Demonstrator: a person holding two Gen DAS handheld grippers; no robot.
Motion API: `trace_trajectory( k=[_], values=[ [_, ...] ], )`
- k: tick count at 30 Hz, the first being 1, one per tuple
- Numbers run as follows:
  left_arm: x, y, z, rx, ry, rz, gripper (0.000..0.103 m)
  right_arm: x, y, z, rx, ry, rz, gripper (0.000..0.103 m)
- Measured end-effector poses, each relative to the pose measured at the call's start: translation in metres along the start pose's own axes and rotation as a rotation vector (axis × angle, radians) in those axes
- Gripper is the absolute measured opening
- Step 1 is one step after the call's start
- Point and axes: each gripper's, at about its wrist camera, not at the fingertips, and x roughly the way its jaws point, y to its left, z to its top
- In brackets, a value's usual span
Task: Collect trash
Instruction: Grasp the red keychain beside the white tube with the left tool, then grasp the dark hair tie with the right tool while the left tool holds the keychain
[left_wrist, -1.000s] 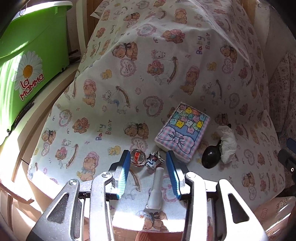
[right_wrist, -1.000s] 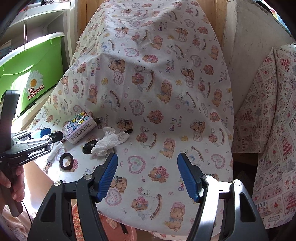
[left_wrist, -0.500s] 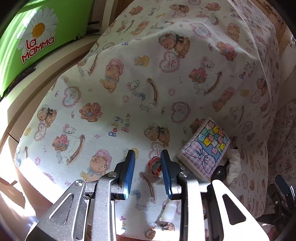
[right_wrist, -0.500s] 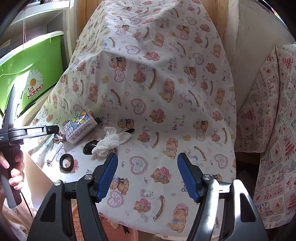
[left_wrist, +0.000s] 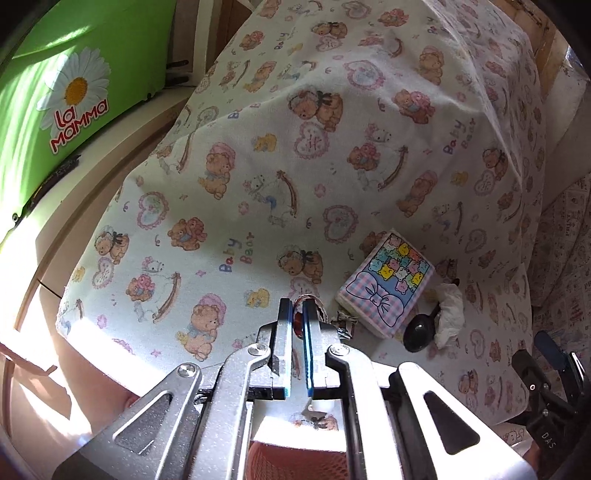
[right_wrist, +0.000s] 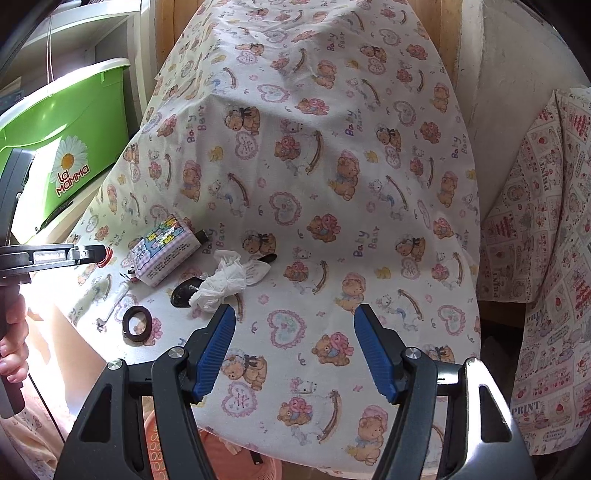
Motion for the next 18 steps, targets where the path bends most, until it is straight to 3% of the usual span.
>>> trace_trajectory(
  k=[7, 18],
  values=[
    [-0.035, 0.002, -0.011, 0.012, -0.133, 0.168, 0.004, 0.008, 0.041, -0.009, -0.061, 0.036, 0.123, 0.069],
    [-0.071, 0.008, -0.009, -0.025, -0.202, 0.128, 0.005, 0.029, 0.103, -0.019, -0.138, 0.094, 0.213, 0.069]
  ],
)
